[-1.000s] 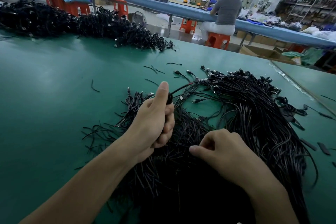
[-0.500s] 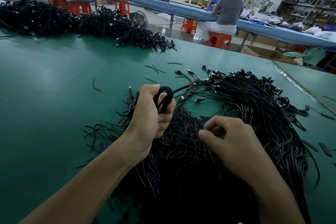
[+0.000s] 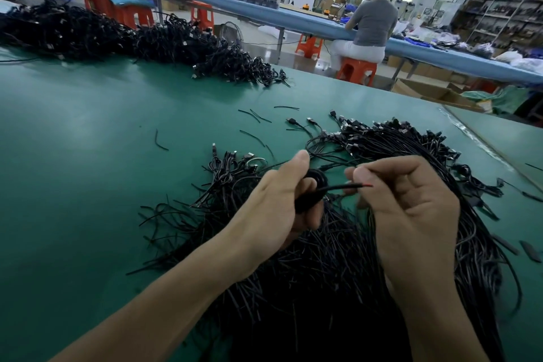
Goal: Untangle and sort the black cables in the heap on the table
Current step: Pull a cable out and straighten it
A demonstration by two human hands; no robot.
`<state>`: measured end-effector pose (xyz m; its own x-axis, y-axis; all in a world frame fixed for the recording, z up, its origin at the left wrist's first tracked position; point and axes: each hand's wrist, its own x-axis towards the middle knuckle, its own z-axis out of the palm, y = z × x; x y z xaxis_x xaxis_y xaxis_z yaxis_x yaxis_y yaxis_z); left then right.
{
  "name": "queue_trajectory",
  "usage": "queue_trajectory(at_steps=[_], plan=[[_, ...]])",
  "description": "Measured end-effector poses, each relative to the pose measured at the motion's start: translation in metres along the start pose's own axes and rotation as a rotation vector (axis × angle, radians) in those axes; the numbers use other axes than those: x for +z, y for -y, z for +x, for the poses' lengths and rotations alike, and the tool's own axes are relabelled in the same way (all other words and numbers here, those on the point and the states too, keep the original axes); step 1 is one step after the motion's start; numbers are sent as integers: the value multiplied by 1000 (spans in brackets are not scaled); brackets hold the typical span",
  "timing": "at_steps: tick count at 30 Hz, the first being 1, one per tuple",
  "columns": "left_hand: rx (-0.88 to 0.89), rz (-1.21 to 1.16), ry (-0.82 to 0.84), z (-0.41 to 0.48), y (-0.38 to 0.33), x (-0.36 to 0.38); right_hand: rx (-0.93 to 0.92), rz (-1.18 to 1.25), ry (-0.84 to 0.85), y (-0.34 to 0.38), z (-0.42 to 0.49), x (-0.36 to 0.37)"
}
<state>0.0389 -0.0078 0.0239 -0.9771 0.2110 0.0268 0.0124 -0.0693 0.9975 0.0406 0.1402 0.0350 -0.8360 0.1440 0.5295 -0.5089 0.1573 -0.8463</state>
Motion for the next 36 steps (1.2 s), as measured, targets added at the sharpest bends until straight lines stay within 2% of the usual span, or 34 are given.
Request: queue_trajectory(at_steps=[2,5,7,12,17,22,28,32,36], plan=[[-14,-20,36,-1,0,0,48,99,28,4,-1,5],[17,-112,78,-2,-4,3,82,150,117,7,-5,12],[65,-204,68,-2,-6,4,98,154,113,7,-6,14],[284,-155,-29,-3,-5,0,132,60,220,11,-10,15],[309,-137,-91,0,-6,-5,102,-86,252,14,-11,14],[168,-177,-176,5,0,-3,-220,-515,295,13,-14,15],[-32,-124,-207,9,3,-6,-434,-742,417,15,-17,15],[-114,-55,-76,8,3,-8,-486,-806,475,23,-19,17],[-289,-24,107,3,0,-12,-569,-845,494,32,-18,15]])
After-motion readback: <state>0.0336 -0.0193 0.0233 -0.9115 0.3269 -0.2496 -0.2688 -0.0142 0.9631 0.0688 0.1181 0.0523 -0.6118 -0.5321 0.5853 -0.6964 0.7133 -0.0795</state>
